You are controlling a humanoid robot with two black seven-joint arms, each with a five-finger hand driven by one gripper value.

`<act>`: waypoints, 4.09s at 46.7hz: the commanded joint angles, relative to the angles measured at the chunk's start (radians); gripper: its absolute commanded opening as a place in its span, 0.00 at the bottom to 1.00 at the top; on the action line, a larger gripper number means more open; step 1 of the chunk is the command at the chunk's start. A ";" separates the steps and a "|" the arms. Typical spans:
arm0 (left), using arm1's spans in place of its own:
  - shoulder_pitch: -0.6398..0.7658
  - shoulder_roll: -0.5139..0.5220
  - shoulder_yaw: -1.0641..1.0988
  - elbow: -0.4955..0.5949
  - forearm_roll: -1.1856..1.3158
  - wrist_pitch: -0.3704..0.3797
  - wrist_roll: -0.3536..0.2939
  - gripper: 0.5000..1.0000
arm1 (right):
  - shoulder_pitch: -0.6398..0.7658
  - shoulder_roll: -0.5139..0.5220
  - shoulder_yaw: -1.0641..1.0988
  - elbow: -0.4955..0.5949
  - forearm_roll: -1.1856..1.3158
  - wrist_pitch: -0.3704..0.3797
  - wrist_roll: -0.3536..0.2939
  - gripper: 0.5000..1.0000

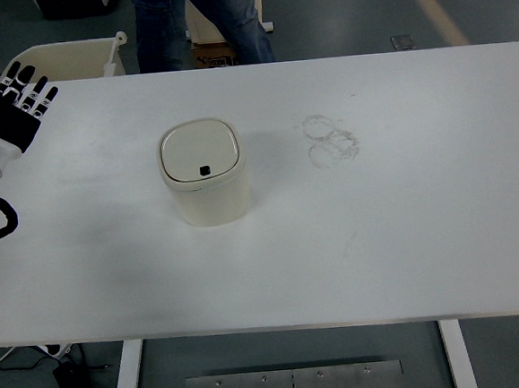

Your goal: Open trash can

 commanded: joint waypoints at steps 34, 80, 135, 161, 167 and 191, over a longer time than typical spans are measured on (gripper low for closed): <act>-0.006 0.001 0.000 -0.001 -0.001 0.000 0.000 1.00 | 0.000 0.000 0.000 0.000 0.000 0.000 0.000 0.99; -0.012 0.000 0.000 -0.014 0.000 0.008 0.000 1.00 | 0.000 0.000 0.000 0.000 0.000 0.000 0.000 0.99; -0.049 0.205 0.008 -0.317 0.056 0.049 0.003 1.00 | 0.000 0.000 0.000 0.000 0.000 0.000 0.001 0.99; -0.122 0.365 0.037 -0.512 0.211 0.075 0.020 1.00 | 0.000 0.000 0.000 0.000 0.000 0.000 0.000 0.99; -0.152 0.403 0.064 -0.570 0.258 0.080 0.049 1.00 | 0.000 0.000 0.000 0.000 0.000 0.000 0.000 0.98; -0.389 0.529 0.316 -0.810 0.425 0.069 0.124 1.00 | 0.000 0.000 0.000 0.000 0.000 0.000 0.001 0.99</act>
